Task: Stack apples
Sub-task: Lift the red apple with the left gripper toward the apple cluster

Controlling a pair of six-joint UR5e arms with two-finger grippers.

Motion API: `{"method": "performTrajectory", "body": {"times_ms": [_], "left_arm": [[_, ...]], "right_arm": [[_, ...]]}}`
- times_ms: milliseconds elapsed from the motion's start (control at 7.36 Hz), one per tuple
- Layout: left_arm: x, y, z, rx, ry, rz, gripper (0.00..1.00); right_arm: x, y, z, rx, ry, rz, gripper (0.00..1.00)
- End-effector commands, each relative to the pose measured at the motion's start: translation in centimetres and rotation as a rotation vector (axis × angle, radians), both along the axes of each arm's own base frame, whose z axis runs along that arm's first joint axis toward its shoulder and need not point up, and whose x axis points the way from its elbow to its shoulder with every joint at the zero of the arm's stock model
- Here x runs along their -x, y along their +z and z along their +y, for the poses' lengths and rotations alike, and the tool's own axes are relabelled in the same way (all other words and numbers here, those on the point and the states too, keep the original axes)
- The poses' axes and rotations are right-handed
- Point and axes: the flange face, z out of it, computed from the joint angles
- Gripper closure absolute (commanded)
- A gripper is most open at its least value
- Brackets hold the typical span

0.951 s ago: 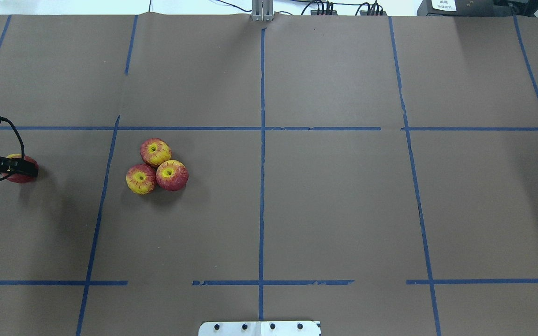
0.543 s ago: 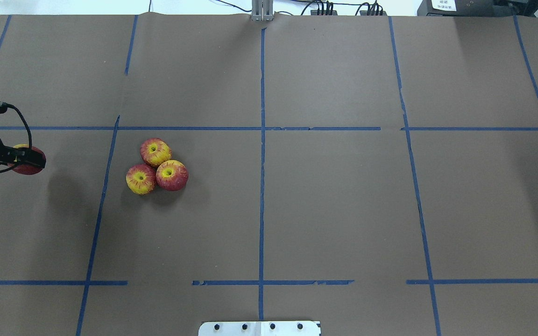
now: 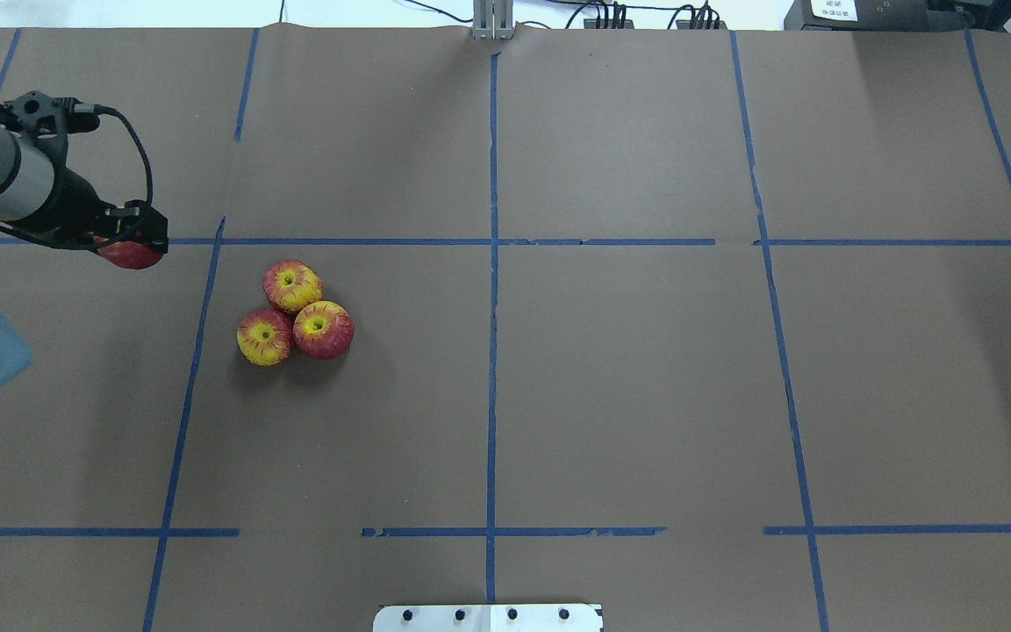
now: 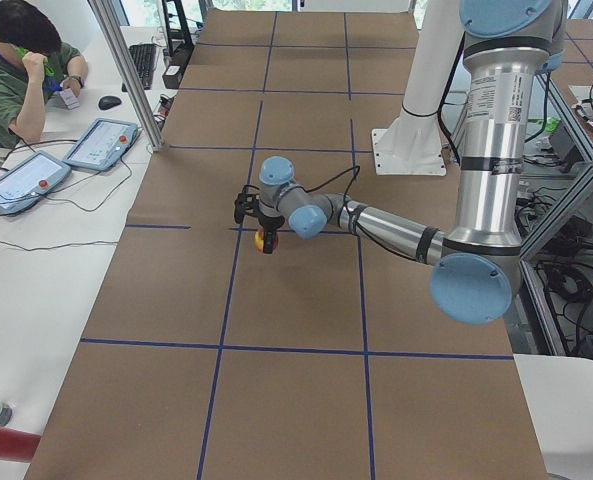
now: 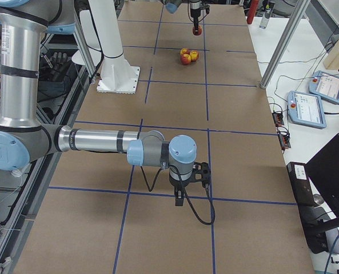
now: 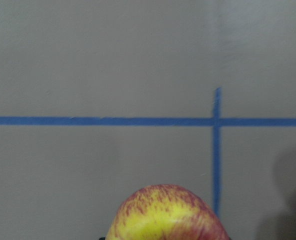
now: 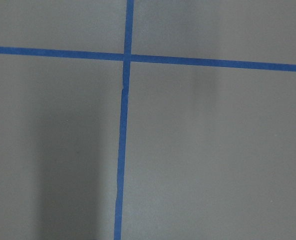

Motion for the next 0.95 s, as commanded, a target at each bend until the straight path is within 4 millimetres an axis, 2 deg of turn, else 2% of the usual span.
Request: {"method": "performTrajectory", "body": {"times_ms": [0, 272, 543, 815], "left_arm": [[-5.0, -4.9, 1.1, 0.066, -0.018, 0.052, 0.84], [-9.0, -6.5, 3.1, 0.087, -0.023, 0.058, 0.84], [-11.3, -6.7, 4.1, 0.115, -0.012, 0.058, 0.84], [-11.5, -6.6, 4.1, 0.11, -0.019, 0.051, 0.83]], "right_arm": [[0.0, 0.0, 0.0, 0.0, 0.0, 0.0, 0.0], [0.0, 0.0, 0.0, 0.0, 0.0, 0.0, 0.0], [0.0, 0.0, 0.0, 0.0, 0.0, 0.0, 0.0], [0.0, 0.0, 0.0, 0.0, 0.0, 0.0, 0.0]]}}
